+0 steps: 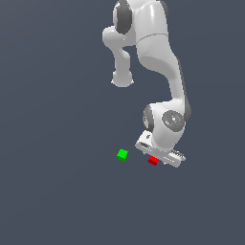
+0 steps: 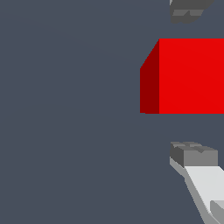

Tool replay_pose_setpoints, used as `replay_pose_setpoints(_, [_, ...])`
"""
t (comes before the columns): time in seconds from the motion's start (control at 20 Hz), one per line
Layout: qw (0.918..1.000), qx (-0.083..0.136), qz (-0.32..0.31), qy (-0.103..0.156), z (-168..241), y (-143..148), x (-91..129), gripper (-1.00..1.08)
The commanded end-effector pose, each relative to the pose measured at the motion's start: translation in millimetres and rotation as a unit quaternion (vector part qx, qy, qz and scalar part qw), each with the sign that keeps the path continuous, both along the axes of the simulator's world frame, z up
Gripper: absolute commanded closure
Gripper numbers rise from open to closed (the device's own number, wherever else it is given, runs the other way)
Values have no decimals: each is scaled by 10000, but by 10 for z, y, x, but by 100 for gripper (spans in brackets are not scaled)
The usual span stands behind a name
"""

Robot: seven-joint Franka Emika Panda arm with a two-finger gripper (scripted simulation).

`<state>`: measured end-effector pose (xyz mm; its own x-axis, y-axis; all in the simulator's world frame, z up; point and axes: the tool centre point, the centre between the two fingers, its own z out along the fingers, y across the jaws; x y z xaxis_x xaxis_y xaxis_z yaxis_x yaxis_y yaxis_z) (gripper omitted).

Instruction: Stack the red cube on top of the green cube.

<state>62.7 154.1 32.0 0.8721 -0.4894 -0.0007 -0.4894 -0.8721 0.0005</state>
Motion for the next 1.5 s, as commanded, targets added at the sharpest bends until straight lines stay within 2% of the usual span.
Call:
replay_pose_setpoints(0.0, [10000, 1, -1, -3, -95, 2, 1, -92])
replay_pose_setpoints(0.25, [10000, 1, -4, -4, -120, 1, 16, -92])
replay_pose_setpoints(0.3, [10000, 1, -4, -4, -120, 1, 16, 108])
replay_pose_setpoints(1.0, [10000, 0, -3, -1, -75, 1, 10, 108])
replay_pose_setpoints(1.45, [10000, 0, -3, -1, 436, -1, 0, 108])
